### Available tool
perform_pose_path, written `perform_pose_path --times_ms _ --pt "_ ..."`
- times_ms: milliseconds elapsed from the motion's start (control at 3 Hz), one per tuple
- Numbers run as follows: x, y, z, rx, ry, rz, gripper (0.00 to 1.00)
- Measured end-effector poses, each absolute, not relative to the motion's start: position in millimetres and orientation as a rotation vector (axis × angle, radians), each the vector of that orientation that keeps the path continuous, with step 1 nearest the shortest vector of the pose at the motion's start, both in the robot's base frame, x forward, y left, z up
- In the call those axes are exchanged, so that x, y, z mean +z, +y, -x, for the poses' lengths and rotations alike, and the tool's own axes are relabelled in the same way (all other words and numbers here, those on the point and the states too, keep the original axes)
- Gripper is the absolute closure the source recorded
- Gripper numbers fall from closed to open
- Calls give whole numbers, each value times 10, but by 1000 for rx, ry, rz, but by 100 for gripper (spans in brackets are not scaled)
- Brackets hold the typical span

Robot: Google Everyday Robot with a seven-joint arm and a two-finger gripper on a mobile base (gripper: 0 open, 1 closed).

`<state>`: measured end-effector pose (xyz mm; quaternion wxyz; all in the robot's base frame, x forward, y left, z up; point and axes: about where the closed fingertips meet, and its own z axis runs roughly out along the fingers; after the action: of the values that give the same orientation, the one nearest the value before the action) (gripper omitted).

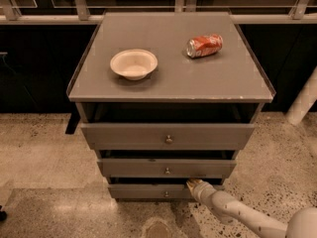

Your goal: Open bottom drawer

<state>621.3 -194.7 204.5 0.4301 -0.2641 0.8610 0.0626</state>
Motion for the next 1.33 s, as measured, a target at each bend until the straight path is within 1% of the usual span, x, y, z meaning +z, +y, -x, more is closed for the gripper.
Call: perform_pose_path --times_ms 333,667,1000,1333 --pt "2033 -1943 -6098 171 2232 646 100" --pt "2175 -1772 -5859 220 2410 652 100" --pt "2178 -1843 -5423 272 2614 588 100" --pt "2141 -1901 -5358 267 2642 571 100"
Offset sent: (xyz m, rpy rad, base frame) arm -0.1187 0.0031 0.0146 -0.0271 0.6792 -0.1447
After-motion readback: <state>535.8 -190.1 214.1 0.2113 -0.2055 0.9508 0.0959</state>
